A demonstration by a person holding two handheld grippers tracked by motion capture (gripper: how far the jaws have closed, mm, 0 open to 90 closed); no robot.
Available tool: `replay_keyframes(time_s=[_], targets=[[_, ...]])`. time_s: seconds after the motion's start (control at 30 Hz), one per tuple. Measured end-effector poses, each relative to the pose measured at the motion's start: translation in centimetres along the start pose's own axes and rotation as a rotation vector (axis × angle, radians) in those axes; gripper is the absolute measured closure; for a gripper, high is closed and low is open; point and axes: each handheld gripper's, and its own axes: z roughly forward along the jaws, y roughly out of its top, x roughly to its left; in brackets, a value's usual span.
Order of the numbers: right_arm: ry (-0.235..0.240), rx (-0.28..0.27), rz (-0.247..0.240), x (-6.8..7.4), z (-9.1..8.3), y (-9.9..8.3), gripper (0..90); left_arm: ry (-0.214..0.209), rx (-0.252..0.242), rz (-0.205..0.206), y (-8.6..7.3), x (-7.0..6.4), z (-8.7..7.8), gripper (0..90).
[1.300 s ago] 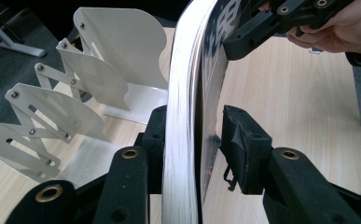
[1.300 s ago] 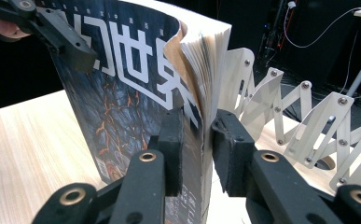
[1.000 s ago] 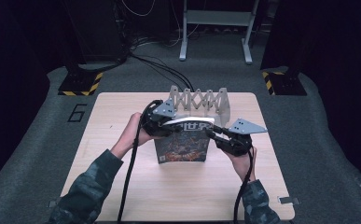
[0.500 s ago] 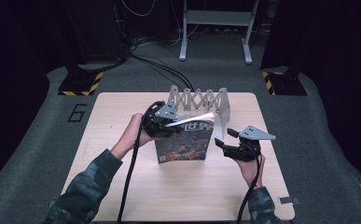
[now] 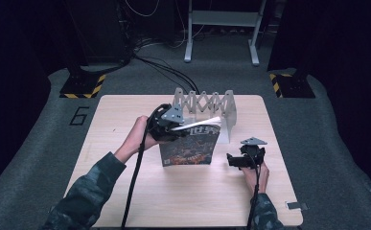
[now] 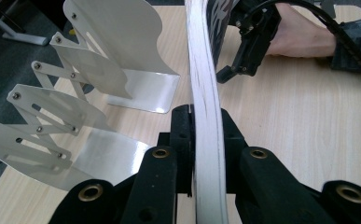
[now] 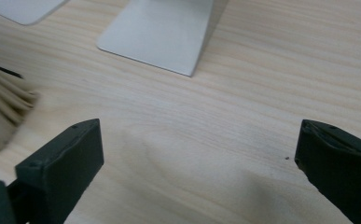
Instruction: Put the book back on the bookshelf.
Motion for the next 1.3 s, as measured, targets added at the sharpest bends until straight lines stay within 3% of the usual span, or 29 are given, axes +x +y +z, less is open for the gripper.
replay_keyframes(time_s=[0.07,0.4,0.6,0.87,1.3], targets=[[-0.010,0.012,-0.014,-0.4,0.5,-0.2,0.3,0.001,0.009,0.000,0.1,0.0,0.0,81.5],[-0.016,0.042,0.027,-1.1,1.9,-0.4,0.4,0.009,0.027,0.000,0.5,-0.1,0.1,81.7],[-0.004,0.048,0.035,-1.2,2.3,-0.2,0.5,0.007,0.090,0.008,1.3,-0.2,0.0,81.6],[-0.004,0.057,0.038,-1.1,2.2,-0.2,0.7,0.002,0.080,-0.007,1.5,-0.2,-0.2,81.8],[-0.002,0.052,0.025,-1.2,2.2,-0.2,1.0,0.039,0.085,-0.025,3.1,-0.1,-1.7,81.9]])
